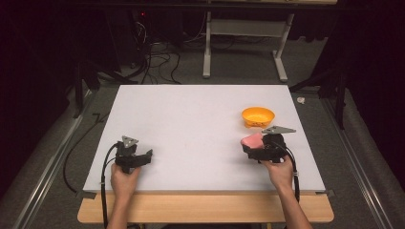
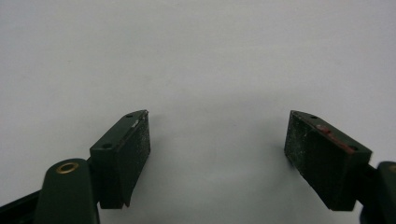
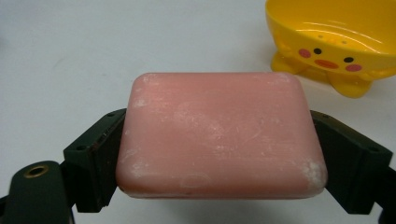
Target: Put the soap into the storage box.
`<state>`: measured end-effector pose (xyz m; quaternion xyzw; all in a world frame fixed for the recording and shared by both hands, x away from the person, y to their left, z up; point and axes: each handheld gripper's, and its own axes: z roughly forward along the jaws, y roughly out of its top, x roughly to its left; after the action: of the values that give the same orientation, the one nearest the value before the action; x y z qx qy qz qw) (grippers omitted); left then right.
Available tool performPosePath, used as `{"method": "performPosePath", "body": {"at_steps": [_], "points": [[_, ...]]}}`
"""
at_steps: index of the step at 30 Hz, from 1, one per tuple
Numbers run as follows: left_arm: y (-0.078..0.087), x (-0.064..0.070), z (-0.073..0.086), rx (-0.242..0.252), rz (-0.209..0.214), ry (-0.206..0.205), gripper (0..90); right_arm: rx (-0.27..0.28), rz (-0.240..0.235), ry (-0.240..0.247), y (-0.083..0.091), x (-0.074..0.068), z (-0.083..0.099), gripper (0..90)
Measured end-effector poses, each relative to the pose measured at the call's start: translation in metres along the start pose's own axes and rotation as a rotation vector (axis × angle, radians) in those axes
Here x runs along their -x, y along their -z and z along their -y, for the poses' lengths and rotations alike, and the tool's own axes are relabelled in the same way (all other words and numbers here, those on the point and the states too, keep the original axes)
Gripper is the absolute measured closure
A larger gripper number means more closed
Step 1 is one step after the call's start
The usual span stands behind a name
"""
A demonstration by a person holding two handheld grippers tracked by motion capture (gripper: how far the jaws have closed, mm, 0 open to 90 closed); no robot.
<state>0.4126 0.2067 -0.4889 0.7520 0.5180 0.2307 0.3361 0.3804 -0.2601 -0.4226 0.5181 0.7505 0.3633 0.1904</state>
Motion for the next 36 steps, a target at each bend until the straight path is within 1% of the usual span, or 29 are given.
{"method": "performPosePath", "body": {"at_steps": [4,8,9,16,22,27,28,36], "points": [[0.000,0.001,0.000,0.003,-0.006,-0.003,22.6,0.008,0.001,0.002,0.003,0.004,-0.002,13.8],[0.000,0.000,0.000,-0.001,-0.002,0.001,22.2,0.025,0.004,-0.001,0.008,0.010,-0.004,13.8],[0.000,0.000,0.000,0.000,-0.003,-0.001,22.2,0.025,0.006,-0.009,0.010,0.011,-0.004,13.8],[0.000,0.000,0.000,-0.001,-0.002,0.000,22.2,0.034,0.013,-0.019,0.014,0.019,-0.006,13.9],[0.000,0.000,0.000,-0.001,-0.001,0.001,22.4,0.040,0.027,-0.020,0.017,0.023,-0.010,13.8],[0.000,0.000,0.000,0.000,-0.001,-0.002,22.7,0.041,0.025,-0.030,0.018,0.027,-0.014,13.9],[0.000,0.000,0.000,0.001,-0.002,-0.002,22.8,0.041,0.025,-0.025,0.018,0.028,-0.015,13.9],[0.000,0.000,0.000,0.000,-0.003,-0.004,22.7,0.052,0.029,-0.034,0.022,0.032,-0.023,13.9]]}}
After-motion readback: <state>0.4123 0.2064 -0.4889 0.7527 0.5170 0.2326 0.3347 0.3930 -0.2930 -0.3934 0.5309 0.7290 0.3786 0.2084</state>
